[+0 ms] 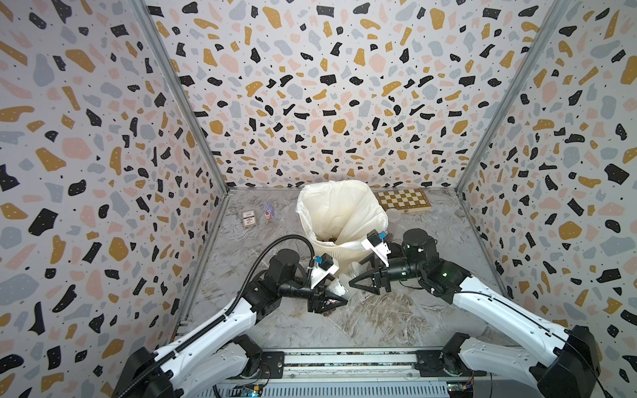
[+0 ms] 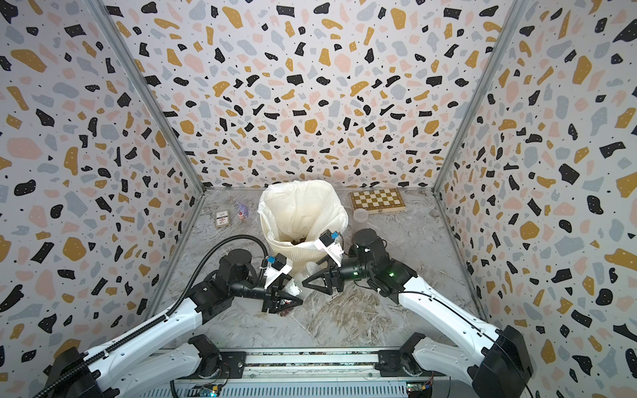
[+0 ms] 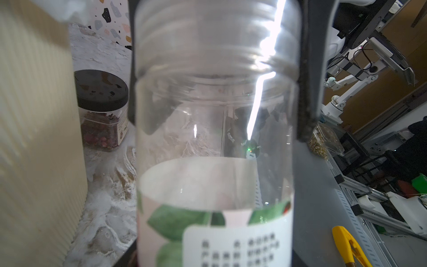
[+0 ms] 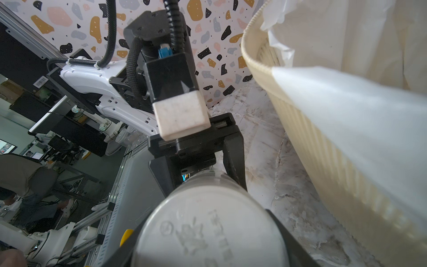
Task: Empty the moldy dried flower tea in the jars
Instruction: Pick up the jar from the center of the board, then adjust the trash bin at the center of the board.
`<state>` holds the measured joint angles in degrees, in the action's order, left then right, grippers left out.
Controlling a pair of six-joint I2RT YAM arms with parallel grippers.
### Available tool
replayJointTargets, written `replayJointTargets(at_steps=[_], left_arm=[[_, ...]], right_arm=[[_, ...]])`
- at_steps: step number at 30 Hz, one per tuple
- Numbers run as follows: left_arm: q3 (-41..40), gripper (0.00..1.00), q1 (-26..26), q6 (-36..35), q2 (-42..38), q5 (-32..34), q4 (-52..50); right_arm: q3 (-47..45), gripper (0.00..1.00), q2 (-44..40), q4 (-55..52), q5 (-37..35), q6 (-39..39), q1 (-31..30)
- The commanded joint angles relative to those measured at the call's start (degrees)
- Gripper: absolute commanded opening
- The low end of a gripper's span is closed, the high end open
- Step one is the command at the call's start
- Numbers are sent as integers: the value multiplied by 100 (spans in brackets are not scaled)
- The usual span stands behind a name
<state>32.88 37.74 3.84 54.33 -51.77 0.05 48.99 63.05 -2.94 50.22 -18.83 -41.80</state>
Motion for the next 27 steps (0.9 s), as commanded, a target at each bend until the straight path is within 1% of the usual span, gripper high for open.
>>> replayJointTargets(at_steps=[1,6,10,13,17,21,23,27], left_arm=[[51,59,32,-102,-56,61,47],[10,59,23,-192,-160,170,-150],[-69,59,-37,-53,-220,192,-148],[-114,59,-71,-4,-319,270,-133],[-186,59,-107,44,-528,453,-162],[-202,60,-207,56,-833,523,-358],[-279,60,-346,103,-1010,642,-394],[-387,60,-737,337,-1223,536,-187]], right_arm=[[363,77,84,-167,-25,163,30],[313,87,-14,-253,-42,158,317],[343,88,-240,-477,5,387,591],[317,88,-395,-618,-159,481,800],[204,83,-479,-784,-442,521,1002],[41,78,-601,-873,-785,569,1030],[-57,75,-652,-911,-993,569,1029],[-250,71,-528,-993,-1007,639,976]])
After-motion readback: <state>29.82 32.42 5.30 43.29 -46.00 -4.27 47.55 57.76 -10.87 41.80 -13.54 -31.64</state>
